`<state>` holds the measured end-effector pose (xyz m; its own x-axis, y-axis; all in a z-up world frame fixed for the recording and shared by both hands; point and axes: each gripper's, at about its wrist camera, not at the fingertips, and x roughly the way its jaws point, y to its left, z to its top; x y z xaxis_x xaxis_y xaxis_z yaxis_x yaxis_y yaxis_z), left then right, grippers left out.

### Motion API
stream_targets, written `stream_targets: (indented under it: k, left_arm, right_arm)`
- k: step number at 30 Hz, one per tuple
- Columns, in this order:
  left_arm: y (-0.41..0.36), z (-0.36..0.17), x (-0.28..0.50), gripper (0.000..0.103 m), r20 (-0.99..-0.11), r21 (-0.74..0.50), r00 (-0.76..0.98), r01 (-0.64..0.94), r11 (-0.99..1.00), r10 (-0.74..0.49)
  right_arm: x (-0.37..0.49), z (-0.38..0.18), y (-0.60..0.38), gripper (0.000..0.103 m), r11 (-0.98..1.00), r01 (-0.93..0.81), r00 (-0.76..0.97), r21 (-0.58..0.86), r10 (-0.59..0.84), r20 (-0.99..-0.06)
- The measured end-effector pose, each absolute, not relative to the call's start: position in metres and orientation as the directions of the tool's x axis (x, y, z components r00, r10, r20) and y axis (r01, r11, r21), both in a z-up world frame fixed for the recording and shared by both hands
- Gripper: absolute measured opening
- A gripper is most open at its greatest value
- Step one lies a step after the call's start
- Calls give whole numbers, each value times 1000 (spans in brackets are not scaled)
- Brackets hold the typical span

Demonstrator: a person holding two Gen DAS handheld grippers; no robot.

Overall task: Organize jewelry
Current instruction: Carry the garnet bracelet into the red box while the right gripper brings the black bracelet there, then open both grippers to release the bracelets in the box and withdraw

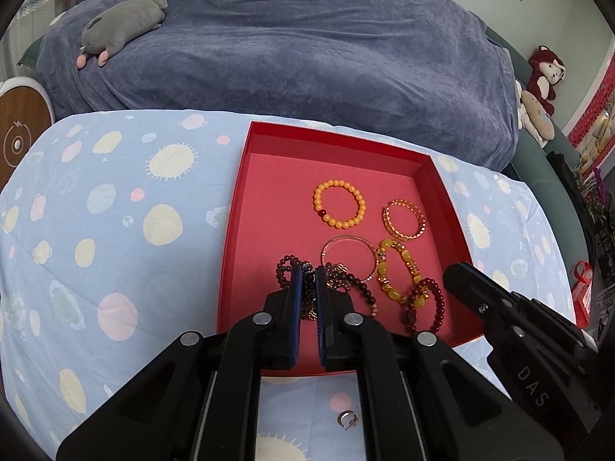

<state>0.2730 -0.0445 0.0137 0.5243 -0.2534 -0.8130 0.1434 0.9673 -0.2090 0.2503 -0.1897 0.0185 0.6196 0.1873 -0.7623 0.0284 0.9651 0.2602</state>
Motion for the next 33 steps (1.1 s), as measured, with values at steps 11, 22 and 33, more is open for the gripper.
stream_targets:
  k: [11, 22, 33]
  left_arm:
    - [-45, -1, 282, 7, -831, -219, 497, 119, 969, -249]
    - [-39, -15, 274, 31, -848, -202, 484, 81, 976, -216]
    - [-34, -34, 249, 31, -867, -175, 458, 85, 981, -195]
  right_arm:
    - [238, -8, -196, 2, 966, 47, 576, 255, 183, -797]
    - [233, -22, -196, 6, 970, 48, 546, 238, 174, -819]
    - [222, -31, -198, 7, 971, 48, 531, 234, 174, -829]
